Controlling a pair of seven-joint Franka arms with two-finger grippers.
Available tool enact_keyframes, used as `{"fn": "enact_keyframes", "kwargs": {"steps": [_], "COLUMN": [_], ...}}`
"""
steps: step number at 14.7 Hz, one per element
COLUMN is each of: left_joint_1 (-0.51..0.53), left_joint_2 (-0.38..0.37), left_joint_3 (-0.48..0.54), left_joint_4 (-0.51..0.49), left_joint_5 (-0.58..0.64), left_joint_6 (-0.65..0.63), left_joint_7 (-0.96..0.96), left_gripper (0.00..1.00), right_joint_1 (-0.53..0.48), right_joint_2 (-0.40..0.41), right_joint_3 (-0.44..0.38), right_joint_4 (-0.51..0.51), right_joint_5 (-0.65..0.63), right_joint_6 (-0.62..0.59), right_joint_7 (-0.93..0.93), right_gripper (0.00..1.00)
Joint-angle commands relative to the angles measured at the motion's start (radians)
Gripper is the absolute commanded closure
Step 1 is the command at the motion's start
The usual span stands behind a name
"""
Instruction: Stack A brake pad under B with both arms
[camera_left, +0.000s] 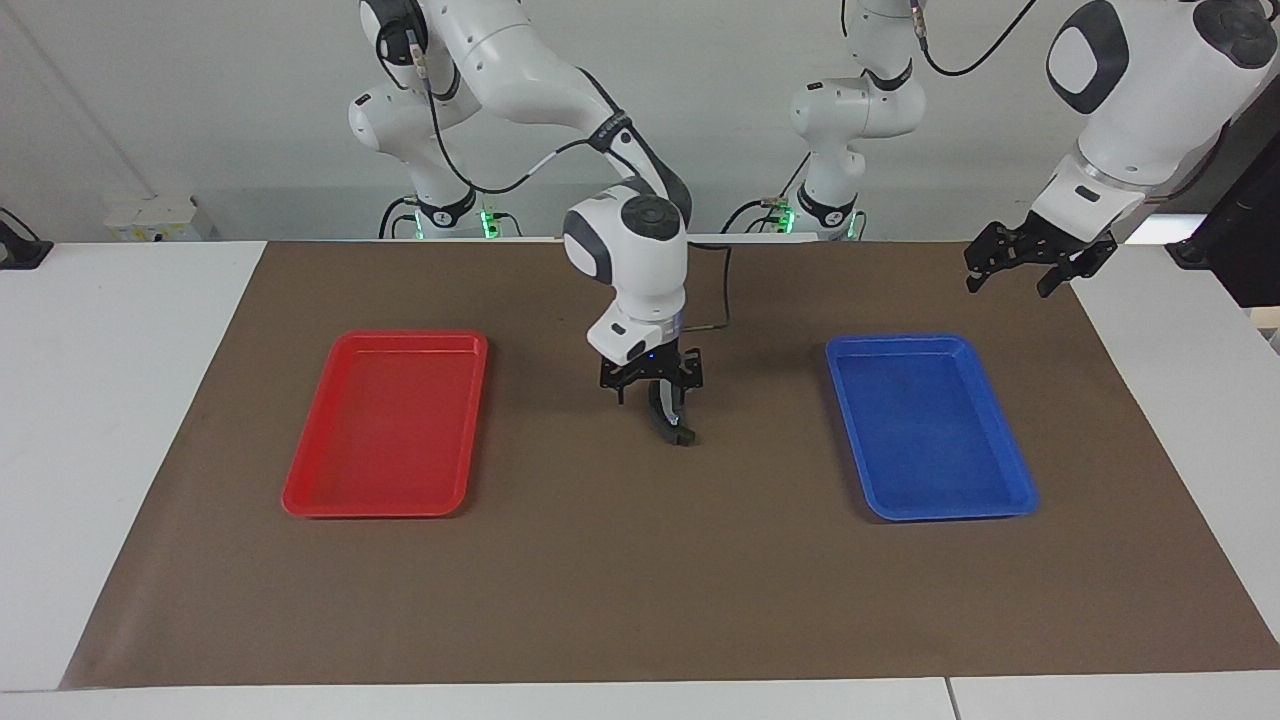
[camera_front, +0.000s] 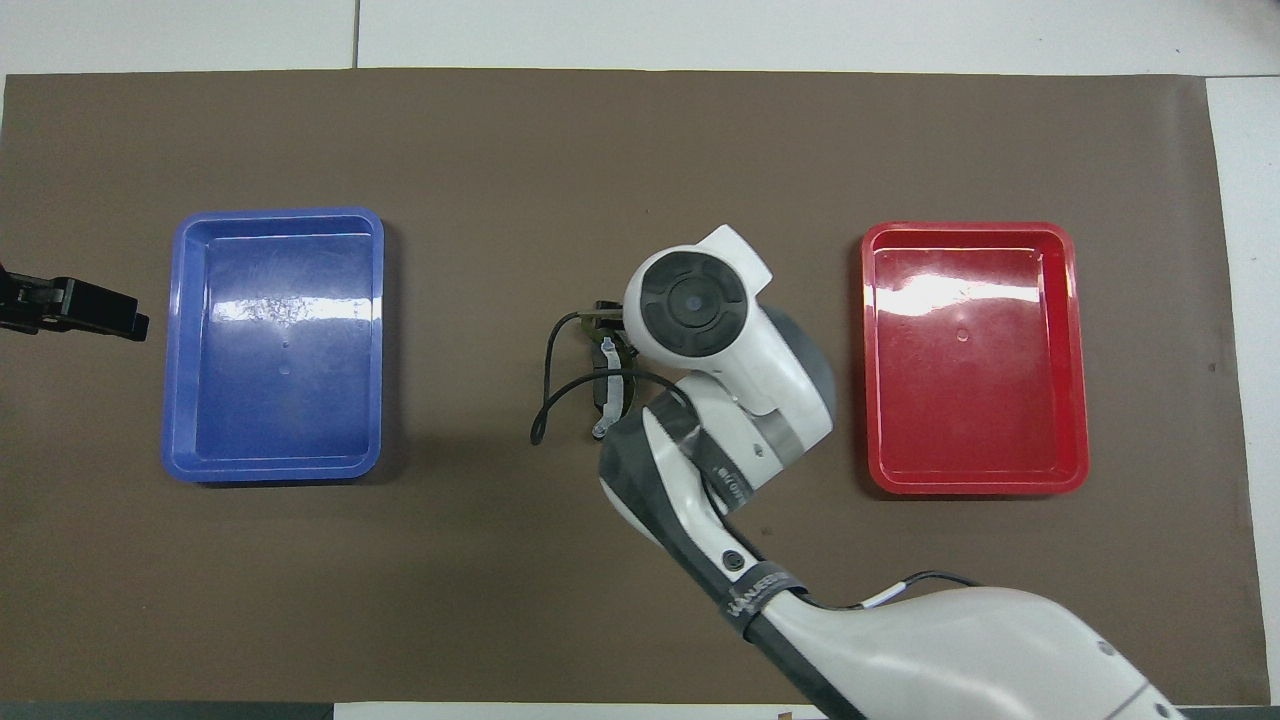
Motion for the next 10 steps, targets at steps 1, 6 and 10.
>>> {"fn": "enact_keyframes", "kwargs": {"steps": [1,6,10], "left_joint_1": [0.003,0.005,0.005], "left_joint_2": [-0.022,-0.022,-0.022], "left_joint_3": [-0.004,0.0,0.0], "left_joint_4": [-0.017,-0.017,-0.017], "left_joint_5": [0.023,0.023,0.022], "left_joint_6": [0.003,0.011,0.011], "left_joint_7": [-0.019,-0.019,-0.019], "left_gripper": [0.01,0.01,0.01], "right_joint_1": [-0.138,-0.35,-0.431], "right_joint_2": [-0.115,-0.221,-0.323], "right_joint_3": [0.016,0.016,0.015], "right_joint_4": [-0.028,-0.022,-0.009], "right_joint_5": [-0.012,-0.013,-0.013], "right_joint_6": [-0.08,-0.163,-0.294], "right_joint_7": [-0.109,-0.299,-0.381], "right_gripper": [0.01,0.01,0.01]}}
